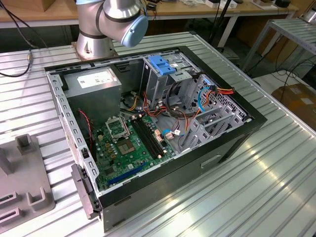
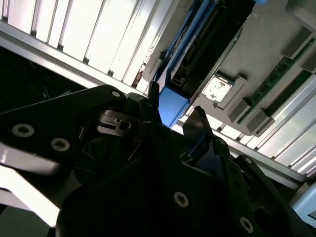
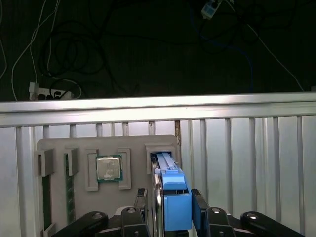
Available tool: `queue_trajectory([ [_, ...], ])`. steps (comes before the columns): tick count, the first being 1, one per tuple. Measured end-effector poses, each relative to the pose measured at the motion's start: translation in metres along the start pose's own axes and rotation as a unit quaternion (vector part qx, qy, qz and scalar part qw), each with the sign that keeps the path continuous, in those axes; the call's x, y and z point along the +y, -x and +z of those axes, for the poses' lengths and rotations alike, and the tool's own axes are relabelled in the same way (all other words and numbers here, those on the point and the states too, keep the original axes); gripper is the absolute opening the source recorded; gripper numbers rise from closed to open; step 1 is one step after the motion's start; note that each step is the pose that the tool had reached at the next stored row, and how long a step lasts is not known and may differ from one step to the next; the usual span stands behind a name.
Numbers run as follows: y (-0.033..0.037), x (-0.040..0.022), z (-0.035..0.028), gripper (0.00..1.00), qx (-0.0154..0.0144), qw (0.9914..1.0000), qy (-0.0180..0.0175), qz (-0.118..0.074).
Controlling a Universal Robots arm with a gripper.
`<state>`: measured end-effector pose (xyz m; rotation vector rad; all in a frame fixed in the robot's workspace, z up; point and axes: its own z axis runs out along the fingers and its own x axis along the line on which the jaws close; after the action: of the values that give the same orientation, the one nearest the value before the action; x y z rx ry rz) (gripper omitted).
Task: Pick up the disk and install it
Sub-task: 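Pick up the disk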
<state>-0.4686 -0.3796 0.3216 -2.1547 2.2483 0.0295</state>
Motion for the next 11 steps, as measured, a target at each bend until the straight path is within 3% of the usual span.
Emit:
queue_trajectory([
  [11, 0.0003, 0.0005, 0.0004, 0.47, 0.0000, 1.00000, 0.0000, 0.000],
])
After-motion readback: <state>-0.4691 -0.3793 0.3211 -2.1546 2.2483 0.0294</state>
